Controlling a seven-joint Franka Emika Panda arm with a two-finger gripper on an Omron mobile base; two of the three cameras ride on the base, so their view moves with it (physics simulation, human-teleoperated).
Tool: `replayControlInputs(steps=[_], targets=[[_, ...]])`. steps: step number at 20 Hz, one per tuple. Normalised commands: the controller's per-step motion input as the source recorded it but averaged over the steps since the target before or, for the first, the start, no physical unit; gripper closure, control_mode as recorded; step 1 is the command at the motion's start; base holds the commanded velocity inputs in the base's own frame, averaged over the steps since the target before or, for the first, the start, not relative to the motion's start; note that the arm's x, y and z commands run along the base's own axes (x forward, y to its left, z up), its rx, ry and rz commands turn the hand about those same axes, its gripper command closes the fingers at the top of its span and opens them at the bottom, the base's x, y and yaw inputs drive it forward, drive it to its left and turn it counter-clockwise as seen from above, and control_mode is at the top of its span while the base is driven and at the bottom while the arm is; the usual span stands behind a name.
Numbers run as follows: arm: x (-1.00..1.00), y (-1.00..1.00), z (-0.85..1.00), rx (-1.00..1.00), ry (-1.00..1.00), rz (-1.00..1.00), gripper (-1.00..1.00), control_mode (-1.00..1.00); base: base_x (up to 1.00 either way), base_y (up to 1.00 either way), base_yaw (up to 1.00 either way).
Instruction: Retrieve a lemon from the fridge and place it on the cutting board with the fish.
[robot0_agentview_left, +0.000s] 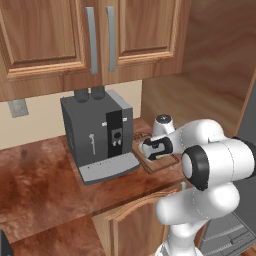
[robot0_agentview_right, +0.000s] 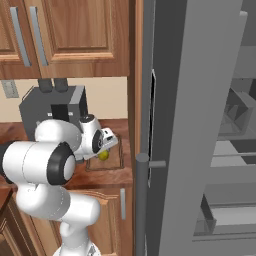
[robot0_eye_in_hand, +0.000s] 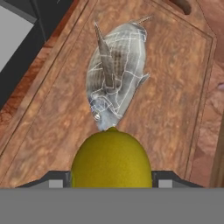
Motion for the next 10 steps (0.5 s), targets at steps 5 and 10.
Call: replayControlInputs(steps=[5, 10], targets=[[0.0, 0.0, 0.0, 0.0, 0.0, 0.0, -1.0, -1.0, 0.0, 0.0, 0.0], [0.0, 0.0, 0.11, -0.01, 0.03, 0.0, -1.0, -1.0, 0.0, 0.0, 0.0]])
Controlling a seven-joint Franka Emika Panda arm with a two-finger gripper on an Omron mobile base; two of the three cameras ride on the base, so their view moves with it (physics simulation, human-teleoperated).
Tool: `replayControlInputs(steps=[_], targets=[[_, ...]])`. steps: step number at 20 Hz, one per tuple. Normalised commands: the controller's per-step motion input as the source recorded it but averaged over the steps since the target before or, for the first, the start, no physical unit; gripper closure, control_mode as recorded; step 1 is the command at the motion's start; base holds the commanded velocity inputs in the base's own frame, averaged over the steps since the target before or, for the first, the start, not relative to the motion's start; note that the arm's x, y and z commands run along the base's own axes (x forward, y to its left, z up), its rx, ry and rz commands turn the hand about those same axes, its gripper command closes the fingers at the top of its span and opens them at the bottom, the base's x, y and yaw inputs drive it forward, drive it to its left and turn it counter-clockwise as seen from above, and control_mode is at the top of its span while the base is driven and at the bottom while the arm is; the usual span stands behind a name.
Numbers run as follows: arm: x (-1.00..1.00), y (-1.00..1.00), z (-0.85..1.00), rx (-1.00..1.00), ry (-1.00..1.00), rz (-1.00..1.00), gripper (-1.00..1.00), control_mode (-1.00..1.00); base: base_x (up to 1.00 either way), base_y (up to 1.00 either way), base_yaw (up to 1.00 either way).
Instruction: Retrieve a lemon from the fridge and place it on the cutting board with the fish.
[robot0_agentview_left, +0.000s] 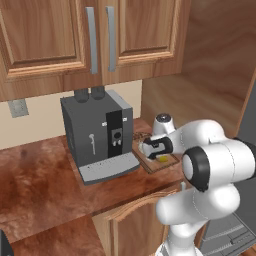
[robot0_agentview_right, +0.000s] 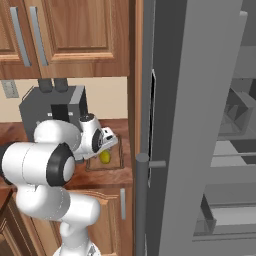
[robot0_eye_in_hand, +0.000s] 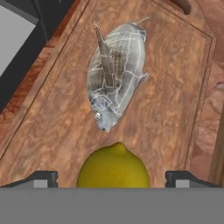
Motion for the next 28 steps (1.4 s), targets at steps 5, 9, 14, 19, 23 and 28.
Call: replayControlInputs(steps=[5, 9, 14, 19, 23, 28], targets=[[-0.05, 0.0, 0.32, -0.01, 0.02, -0.01, -1.0, -1.0, 0.0, 0.0, 0.0], [-0.36, 0.0, 0.68, 0.0, 0.0, -0.04, -1.0, -1.0, 0.0, 0.0, 0.0], [-0.71, 0.0, 0.63, 0.01, 0.0, -0.04, -1.0, -1.0, 0.0, 0.0, 0.0], [-1.0, 0.0, 0.49, 0.06, -0.05, -0.14, -1.0, -1.0, 0.0, 0.0, 0.0], [-0.68, 0.06, 0.61, 0.15, -0.03, -0.22, -1.0, -1.0, 0.0, 0.0, 0.0], [-0.46, 0.06, 0.52, 0.27, -0.18, -0.34, -1.0, -1.0, 0.0, 0.0, 0.0]])
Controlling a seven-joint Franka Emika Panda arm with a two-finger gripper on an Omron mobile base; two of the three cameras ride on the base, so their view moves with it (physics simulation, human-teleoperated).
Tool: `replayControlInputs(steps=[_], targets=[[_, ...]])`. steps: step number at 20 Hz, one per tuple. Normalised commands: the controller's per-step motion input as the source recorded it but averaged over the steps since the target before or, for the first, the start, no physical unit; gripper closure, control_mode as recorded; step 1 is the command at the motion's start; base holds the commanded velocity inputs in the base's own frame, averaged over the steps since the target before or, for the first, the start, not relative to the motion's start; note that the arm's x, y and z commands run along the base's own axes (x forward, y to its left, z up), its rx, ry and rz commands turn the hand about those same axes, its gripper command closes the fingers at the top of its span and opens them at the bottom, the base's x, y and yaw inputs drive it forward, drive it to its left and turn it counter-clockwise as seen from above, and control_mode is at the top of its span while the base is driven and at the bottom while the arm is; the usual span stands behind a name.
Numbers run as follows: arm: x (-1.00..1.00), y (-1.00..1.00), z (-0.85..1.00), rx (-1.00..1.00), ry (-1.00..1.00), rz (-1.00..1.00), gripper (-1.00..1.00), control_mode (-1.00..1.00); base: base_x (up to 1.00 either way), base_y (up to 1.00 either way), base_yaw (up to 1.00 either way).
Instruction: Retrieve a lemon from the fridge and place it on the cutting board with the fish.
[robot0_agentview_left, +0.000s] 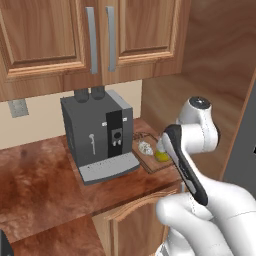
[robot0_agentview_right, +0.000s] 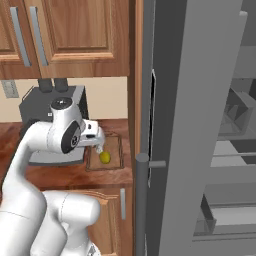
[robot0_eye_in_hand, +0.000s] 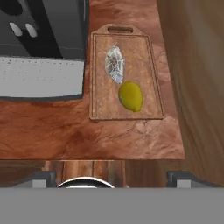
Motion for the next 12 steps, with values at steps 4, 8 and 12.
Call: replayControlInputs(steps=[4, 8, 12], targets=[[-0.35, 0.13, 0.4, 0.02, -0.25, -0.21, -1.0, -1.0, 0.0, 0.0, 0.0], [-0.36, 0.0, 0.49, 0.02, -0.02, -0.15, -1.0, -1.0, 0.0, 0.0, 0.0], [-0.26, 0.0, 0.45, 0.02, 0.01, -0.13, -1.0, -1.0, 0.0, 0.0, 0.0]])
